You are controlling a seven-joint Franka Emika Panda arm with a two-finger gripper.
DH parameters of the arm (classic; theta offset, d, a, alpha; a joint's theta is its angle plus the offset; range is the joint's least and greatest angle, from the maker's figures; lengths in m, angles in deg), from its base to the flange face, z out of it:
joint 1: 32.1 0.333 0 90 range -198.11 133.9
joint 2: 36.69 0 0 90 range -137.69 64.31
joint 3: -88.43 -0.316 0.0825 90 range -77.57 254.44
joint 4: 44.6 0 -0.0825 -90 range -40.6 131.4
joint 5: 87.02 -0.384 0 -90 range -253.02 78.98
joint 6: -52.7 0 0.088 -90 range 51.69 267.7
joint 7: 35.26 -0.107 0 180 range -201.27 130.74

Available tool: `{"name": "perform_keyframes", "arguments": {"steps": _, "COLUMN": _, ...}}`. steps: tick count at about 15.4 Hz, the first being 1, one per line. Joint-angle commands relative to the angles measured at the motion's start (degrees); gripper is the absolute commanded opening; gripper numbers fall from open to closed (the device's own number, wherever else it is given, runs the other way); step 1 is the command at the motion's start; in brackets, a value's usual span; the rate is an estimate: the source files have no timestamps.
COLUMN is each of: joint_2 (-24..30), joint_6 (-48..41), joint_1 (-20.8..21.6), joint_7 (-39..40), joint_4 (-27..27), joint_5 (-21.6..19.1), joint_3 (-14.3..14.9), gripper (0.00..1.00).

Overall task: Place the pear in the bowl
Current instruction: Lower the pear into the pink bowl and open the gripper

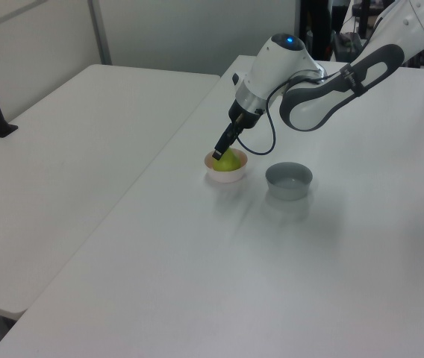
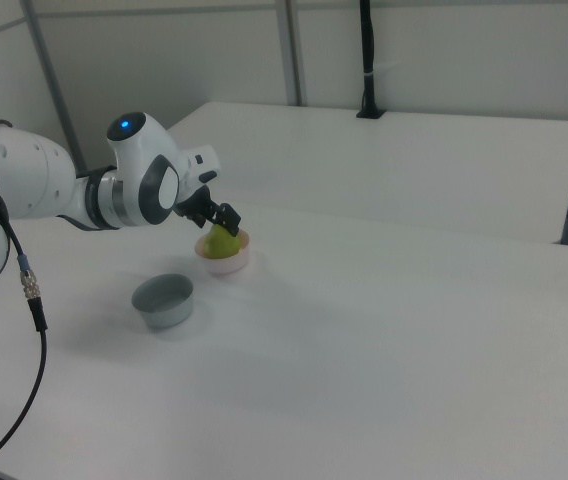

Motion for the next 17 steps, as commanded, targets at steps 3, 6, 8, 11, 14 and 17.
{"name": "perform_keyframes", "arguments": {"steps": 3, "joint_2": 0.3, "joint_6": 1.3, "joint_1": 0.8, "joint_7": -3.9, "joint_4": 0.6, "joint_5": 1.3, "joint_3": 0.7, "gripper": 1.00}}
{"name": "perform_keyframes", "arguments": {"steps": 6, "joint_2": 0.6, "joint_6": 1.1, "joint_1": 0.8, "joint_7": -3.9, "joint_4": 0.5, "joint_5": 1.3, "joint_3": 0.7, "gripper": 1.00}}
{"name": "perform_keyframes", "arguments": {"steps": 8, "joint_2": 1.7, "joint_6": 0.4, "joint_1": 0.8, "joint_7": -3.9, "joint_4": 0.4, "joint_5": 1.1, "joint_3": 0.7, "gripper": 1.00}}
{"name": "perform_keyframes", "arguments": {"steps": 11, "joint_2": 5.5, "joint_6": -8.6, "joint_1": 0.5, "joint_7": -3.7, "joint_4": 0.0, "joint_5": 0.9, "joint_3": 0.7, "gripper": 1.00}}
{"name": "perform_keyframes", "arguments": {"steps": 14, "joint_2": 9.5, "joint_6": -16.0, "joint_1": 0.5, "joint_7": -3.6, "joint_4": 0.0, "joint_5": 0.6, "joint_3": 0.6, "gripper": 1.00}}
{"name": "perform_keyframes", "arguments": {"steps": 17, "joint_2": 13.6, "joint_6": -23.6, "joint_1": 0.3, "joint_7": -3.3, "joint_4": -0.1, "joint_5": 0.0, "joint_3": 0.5, "gripper": 1.00}}
